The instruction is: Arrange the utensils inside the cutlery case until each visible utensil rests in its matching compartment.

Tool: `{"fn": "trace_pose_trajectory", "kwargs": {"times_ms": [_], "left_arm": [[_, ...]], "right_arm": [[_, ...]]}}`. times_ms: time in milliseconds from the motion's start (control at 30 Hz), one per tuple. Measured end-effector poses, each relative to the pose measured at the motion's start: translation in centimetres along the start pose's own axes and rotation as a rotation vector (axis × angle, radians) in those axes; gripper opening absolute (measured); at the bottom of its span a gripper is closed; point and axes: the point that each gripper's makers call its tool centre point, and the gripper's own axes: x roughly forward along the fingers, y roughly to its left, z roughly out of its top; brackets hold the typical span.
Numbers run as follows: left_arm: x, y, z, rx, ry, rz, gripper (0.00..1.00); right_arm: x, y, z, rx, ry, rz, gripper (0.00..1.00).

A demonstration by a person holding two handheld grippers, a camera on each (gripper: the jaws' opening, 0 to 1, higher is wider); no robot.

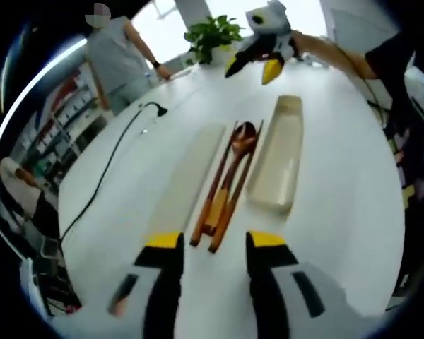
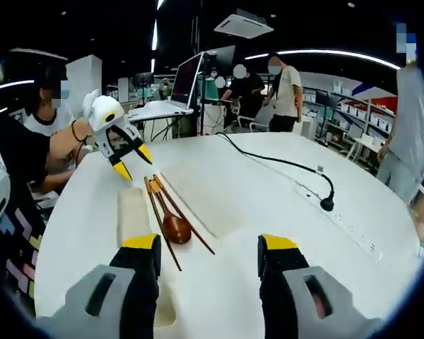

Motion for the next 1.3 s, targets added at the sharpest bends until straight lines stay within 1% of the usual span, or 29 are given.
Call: {"fn": "trace_pose_trajectory", "kwargs": {"times_ms": [133,233,267,300,333,400,433,533,567,600,700,767,833,1067,1233,1300], "left_arm": [[0.4,-0.1,-0.5,-0.006,0.026,-0.034,0.29],[0.7,-0.2,-0.6,-0.006,0.037,-0.057,0.27],[0.8,-0.3,-0.6,0.001,0.043,-0.064,0.26],[0.9,-0.4,-0.7,0.004,0.047,-0.068,0.26],[1.0,-0.5,-0.8,0.010,0.056,-0.075,0.26],[1.1,-0.5,-0.9,0.019,0.067,-0.078,0.25],[1.1,-0.5,-0.9,0.019,0.070,-0.080,0.25],[1.3,-0.8,-1.1,0.007,0.086,-0.101,0.24],[1.4,-0.9,-1.3,0.014,0.097,-0.107,0.24],[1.5,-0.9,-1.5,0.024,0.107,-0.110,0.23],[1.5,-1.0,-1.4,0.033,0.100,-0.128,0.20],[1.6,-1.0,-1.5,0.015,0.116,-0.147,0.18],[1.7,-1.0,-1.5,0.025,0.129,-0.157,0.18],[2.1,-1.4,-1.3,0.058,0.201,-0.201,0.15],[2.4,-1.5,-1.1,0.065,0.244,-0.231,0.13],[2.4,-1.6,-1.1,0.056,0.255,-0.246,0.12]], "right_arm": [[1.3,0.7,-0.6,-0.013,0.042,0.043,0.46],[2.2,1.3,-1.4,-0.030,0.103,0.087,0.39],[2.6,1.6,-1.7,-0.038,0.127,0.107,0.38],[3.0,1.9,-1.8,-0.045,0.137,0.118,0.37],[3.0,2.1,-2.2,-0.043,0.160,0.128,0.38],[3.6,2.4,-2.3,-0.055,0.172,0.133,0.39],[3.7,2.6,-2.5,-0.056,0.185,0.143,0.36],[3.9,3.1,-3.0,-0.051,0.221,0.171,0.32],[3.9,3.3,-3.3,-0.056,0.242,0.181,0.32],[4.0,3.3,-3.4,-0.065,0.250,0.178,0.32],[4.1,3.6,-3.6,-0.086,0.278,0.190,0.26],[4.2,3.6,-3.6,-0.095,0.292,0.197,0.25],[4.2,4.1,-4.0,-0.102,0.328,0.224,0.24],[4.2,5.0,-4.5,-0.127,0.393,0.263,0.20],[4.5,5.1,-5.2,-0.159,0.457,0.299,0.17],[4.7,5.0,-5.1,-0.185,0.464,0.306,0.15]]}}
